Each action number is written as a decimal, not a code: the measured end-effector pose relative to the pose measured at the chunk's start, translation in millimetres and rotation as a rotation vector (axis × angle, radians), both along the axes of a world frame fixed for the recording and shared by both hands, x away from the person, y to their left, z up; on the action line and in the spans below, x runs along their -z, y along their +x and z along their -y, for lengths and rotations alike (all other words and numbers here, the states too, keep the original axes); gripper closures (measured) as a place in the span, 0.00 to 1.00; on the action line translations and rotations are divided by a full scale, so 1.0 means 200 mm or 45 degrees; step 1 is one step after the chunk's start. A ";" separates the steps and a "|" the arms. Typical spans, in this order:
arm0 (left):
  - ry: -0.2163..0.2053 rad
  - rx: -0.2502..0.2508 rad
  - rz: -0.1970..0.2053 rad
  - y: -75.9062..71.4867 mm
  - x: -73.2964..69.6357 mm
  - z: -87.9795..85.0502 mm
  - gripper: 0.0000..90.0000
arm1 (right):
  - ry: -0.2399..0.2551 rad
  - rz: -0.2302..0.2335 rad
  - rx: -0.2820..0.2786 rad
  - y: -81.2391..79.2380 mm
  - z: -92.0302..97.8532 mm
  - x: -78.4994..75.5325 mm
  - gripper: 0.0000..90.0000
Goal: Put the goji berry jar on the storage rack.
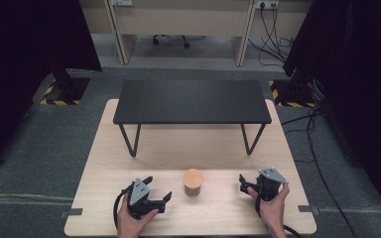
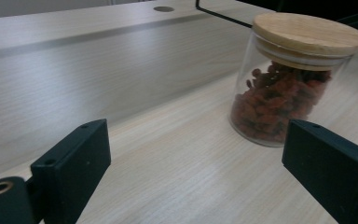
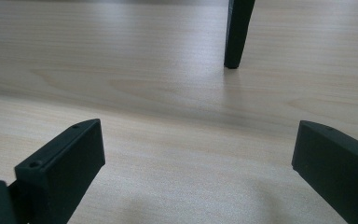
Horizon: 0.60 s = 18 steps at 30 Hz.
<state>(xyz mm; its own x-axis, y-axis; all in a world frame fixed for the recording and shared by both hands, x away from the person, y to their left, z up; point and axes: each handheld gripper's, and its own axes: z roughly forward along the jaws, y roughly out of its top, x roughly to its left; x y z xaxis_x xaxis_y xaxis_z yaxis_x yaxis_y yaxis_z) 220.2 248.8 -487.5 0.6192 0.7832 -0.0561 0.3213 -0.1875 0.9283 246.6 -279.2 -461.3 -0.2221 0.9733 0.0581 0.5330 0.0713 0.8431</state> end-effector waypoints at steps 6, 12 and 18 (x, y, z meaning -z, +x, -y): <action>0.008 0.047 0.007 0.02 0.00 0.02 0.08 | 0.000 -0.004 0.001 0.00 0.00 0.00 0.03; 0.031 0.097 0.011 0.05 -0.01 0.08 0.08 | 0.001 -0.008 0.002 0.01 0.00 0.00 0.03; 0.042 0.148 0.009 0.10 -0.01 0.14 0.08 | 0.001 -0.006 0.003 0.00 0.00 0.00 0.03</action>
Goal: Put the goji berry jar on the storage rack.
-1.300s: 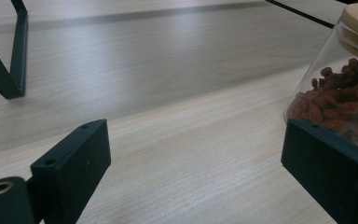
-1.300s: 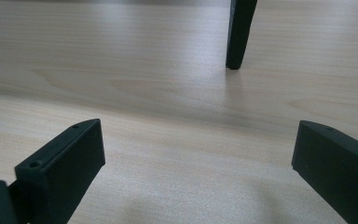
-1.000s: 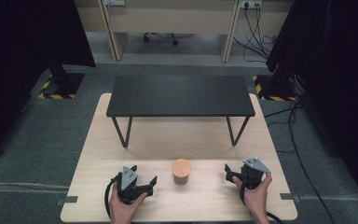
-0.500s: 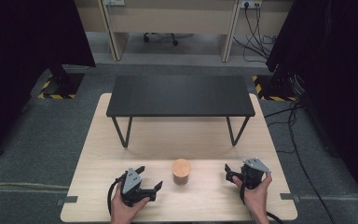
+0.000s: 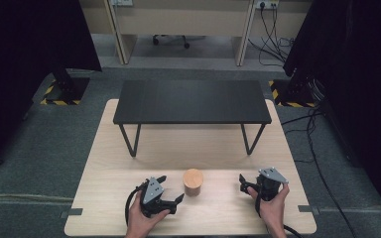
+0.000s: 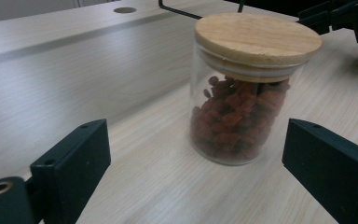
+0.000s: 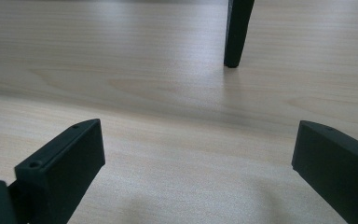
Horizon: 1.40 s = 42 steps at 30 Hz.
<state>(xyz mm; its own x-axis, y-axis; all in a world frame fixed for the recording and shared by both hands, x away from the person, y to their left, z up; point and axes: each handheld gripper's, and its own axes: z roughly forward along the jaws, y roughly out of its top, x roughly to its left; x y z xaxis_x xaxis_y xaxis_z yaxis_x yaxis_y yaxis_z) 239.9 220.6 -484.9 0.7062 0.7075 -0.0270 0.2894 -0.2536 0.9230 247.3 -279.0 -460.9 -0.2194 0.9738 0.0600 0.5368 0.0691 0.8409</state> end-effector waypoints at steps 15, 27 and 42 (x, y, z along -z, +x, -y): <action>0.014 0.066 -0.010 0.08 -0.01 0.16 0.08 | -0.008 0.001 -0.009 0.00 0.00 0.00 0.03; 0.053 0.086 -0.022 0.14 -0.03 0.26 0.10 | -0.008 0.002 -0.015 0.00 0.00 0.00 0.03; 0.077 0.080 -0.036 0.16 -0.04 0.30 0.28 | -0.009 0.006 -0.015 0.00 0.00 0.00 0.03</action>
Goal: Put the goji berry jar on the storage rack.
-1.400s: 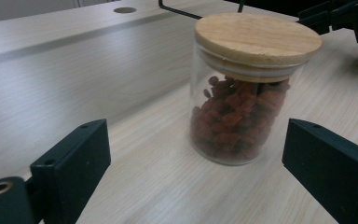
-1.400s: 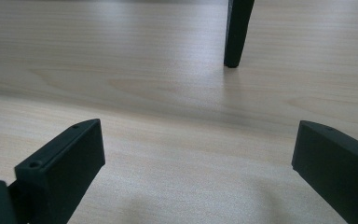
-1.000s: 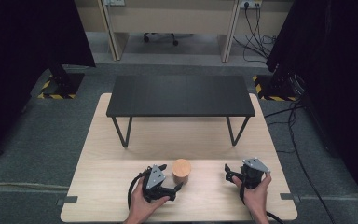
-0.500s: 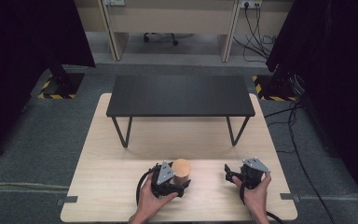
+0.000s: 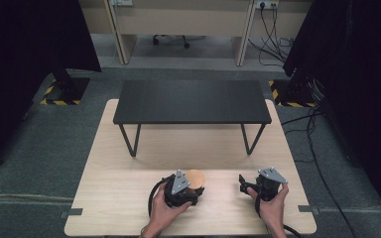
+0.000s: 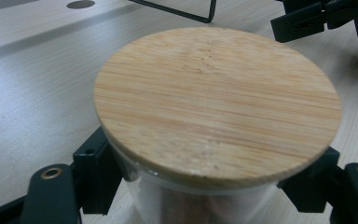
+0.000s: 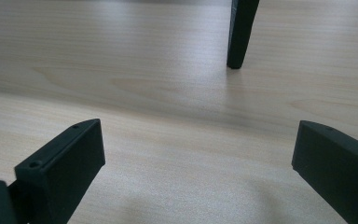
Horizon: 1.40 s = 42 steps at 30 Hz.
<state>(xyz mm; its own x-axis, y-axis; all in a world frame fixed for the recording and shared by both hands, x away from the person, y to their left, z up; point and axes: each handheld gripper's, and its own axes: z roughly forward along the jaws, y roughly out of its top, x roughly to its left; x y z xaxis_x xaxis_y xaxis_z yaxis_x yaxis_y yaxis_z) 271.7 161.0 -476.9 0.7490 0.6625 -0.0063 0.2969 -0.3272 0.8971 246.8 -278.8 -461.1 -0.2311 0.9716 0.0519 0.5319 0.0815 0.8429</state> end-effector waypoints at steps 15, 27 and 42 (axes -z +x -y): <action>-0.041 -0.004 0.025 -0.03 0.00 -0.06 0.28 | 0.003 0.003 0.000 0.00 0.00 0.00 0.03; -0.091 -0.123 0.094 -0.15 -0.10 -0.20 0.28 | 0.005 0.010 -0.003 0.00 0.00 0.00 0.03; -0.098 -0.192 0.134 -0.21 -0.17 -0.23 0.28 | 0.004 0.020 -0.004 -0.01 0.00 0.01 0.03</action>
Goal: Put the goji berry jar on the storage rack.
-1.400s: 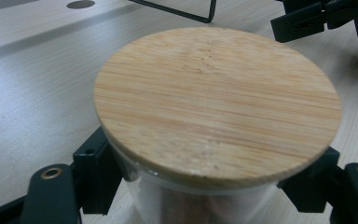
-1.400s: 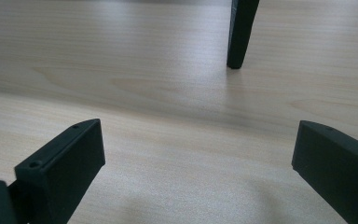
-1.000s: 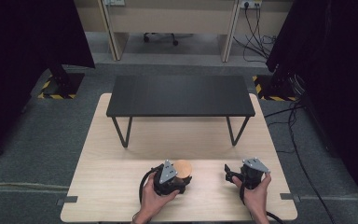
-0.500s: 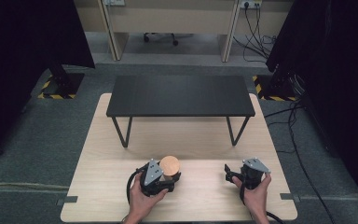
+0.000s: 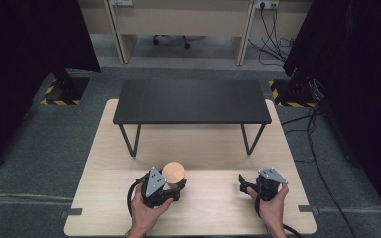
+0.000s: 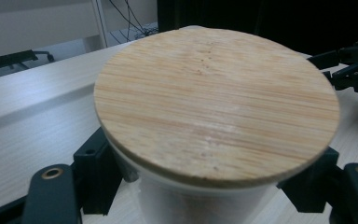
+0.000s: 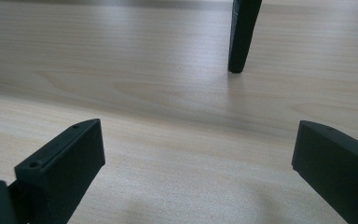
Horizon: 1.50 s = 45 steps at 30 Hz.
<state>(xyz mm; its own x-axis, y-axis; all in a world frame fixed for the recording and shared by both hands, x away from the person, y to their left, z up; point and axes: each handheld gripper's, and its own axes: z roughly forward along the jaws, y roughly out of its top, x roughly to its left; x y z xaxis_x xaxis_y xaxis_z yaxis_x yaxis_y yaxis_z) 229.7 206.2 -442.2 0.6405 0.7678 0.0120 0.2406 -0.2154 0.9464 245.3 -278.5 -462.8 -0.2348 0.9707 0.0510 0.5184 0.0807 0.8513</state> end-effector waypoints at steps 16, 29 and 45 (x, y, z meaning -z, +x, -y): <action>-0.058 -0.157 -0.001 -0.05 -0.13 -0.02 0.28 | 0.000 0.001 0.002 0.00 0.00 0.00 0.03; -0.066 -0.198 0.020 0.01 -0.34 -0.02 0.28 | -0.003 0.003 0.000 0.00 0.00 0.00 0.03; -0.056 -0.202 0.036 0.03 -0.43 -0.02 0.28 | -0.005 0.004 -0.001 0.00 0.00 0.00 0.03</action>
